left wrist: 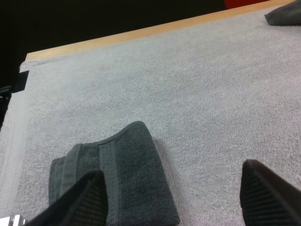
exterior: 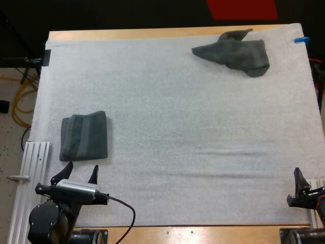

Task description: Pick towel from pile fold and stack

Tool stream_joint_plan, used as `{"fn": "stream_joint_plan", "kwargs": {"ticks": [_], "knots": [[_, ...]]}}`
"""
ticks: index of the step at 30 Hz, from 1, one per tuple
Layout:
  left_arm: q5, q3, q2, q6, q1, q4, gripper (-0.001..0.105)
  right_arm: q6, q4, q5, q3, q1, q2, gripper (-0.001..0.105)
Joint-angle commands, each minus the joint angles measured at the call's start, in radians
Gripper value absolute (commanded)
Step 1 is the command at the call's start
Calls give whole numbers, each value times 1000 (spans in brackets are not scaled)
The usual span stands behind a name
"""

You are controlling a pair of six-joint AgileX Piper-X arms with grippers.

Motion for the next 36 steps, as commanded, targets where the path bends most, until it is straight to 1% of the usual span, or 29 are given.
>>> {"fn": "stream_joint_plan", "kwargs": {"ticks": [1, 6, 10, 12, 14, 15, 17, 18, 20, 21, 23, 24, 26, 28, 29, 31, 36], "knots": [[6, -6, -138, -9, -4, -12, 58, -2, -12, 0, 0, -1, -37, 69], [6, -9, -138, -9, -4, -5, 58, 2, -12, 0, 0, -1, -37, 69], [6, -39, -130, -9, -4, -7, 58, 7, -15, 7, -9, -1, -32, 69], [6, -70, -109, -5, -4, -7, 58, 14, -15, 24, -24, -1, -22, 69], [11, -125, -60, -5, -4, -7, 58, 14, -15, 25, -62, -1, 8, 69], [20, -136, -43, -1, -4, -7, 58, 14, -15, 25, -74, -1, 23, 69], [67, -198, 24, 13, -4, -7, 58, 14, -15, 25, -118, -1, 70, 69], [78, -209, 40, 14, -4, -7, 58, 14, -15, 25, -135, -1, 86, 69], [134, -267, 124, 14, -4, -7, 58, 14, -15, 20, -181, -1, 144, 69], [150, -282, 147, 14, -4, -7, 58, 14, -15, 16, -190, -1, 161, 69], [217, -335, 227, 14, -4, -7, 58, 12, -15, -22, -241, -1, 227, 69], [237, -345, 247, 14, -4, -7, 58, 12, -15, -40, -254, -1, 244, 69], [307, -392, 310, 10, -9, -7, 58, 12, -15, -118, -298, -1, 304, 69], [341, -420, 350, 9, -34, -7, 58, 12, -19, -178, -330, -1, 351, 69], [351, -437, 375, 9, -58, -7, 58, 12, -26, -218, -349, -1, 386, 69], [351, -459, 409, 9, -97, -7, 58, 12, -43, -253, -375, -1, 445, 69], [351, -495, 483, 9, -197, -7, 58, -14, -158, -300, -441, -1, 613, 69]]}}
